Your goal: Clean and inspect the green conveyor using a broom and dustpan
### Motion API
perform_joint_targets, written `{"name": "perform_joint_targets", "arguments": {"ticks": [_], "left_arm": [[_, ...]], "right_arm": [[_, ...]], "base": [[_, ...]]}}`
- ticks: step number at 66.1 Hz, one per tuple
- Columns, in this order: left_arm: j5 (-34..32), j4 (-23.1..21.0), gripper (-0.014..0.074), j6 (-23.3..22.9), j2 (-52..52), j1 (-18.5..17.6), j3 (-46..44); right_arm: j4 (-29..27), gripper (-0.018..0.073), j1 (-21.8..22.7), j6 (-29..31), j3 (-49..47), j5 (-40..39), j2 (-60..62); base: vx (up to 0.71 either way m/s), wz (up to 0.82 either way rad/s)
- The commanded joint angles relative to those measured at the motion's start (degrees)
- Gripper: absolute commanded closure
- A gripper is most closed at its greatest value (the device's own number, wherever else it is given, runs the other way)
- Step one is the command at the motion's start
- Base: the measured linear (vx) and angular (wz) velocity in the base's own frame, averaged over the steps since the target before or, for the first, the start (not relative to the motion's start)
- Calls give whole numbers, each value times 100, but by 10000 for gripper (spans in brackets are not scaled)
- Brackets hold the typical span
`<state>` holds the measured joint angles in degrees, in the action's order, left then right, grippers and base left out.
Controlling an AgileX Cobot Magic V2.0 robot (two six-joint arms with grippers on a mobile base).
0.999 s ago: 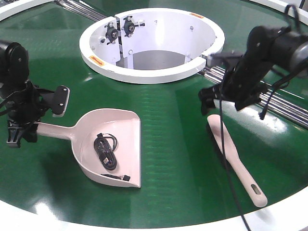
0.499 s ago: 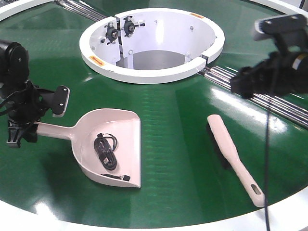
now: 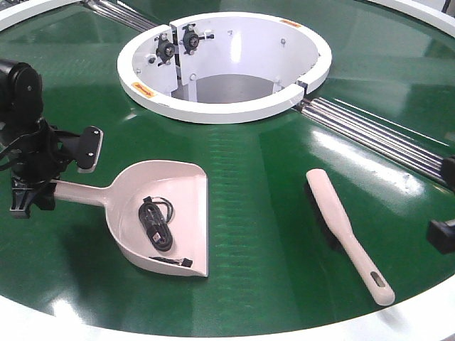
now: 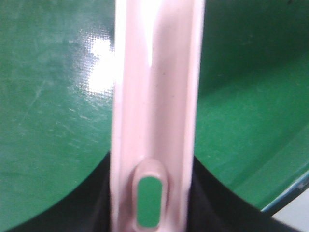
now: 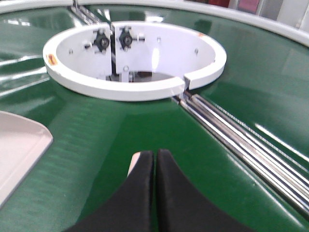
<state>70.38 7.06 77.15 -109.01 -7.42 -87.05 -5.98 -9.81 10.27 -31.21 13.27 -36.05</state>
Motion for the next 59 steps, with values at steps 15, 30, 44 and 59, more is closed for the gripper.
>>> {"name": "perform_joint_targets", "arguments": {"ticks": [15,30,44,59], "left_arm": [[176,-101,604,-94,348,-47,-169],[176,-101,604,-94,348,-47,-169],[165,-101,604,-94,348,-47,-169],[163,-101,603,-89,348,-47,-169]], "right_arm": [[4,567,37,55,-93,-450,289],[4,567,37,55,-93,-431,289],[4,567,18,55,-93,-437,289],[4,567,18,61,-93,-437,289]], "base": [[0,0],[0,0],[0,0],[0,0]]}}
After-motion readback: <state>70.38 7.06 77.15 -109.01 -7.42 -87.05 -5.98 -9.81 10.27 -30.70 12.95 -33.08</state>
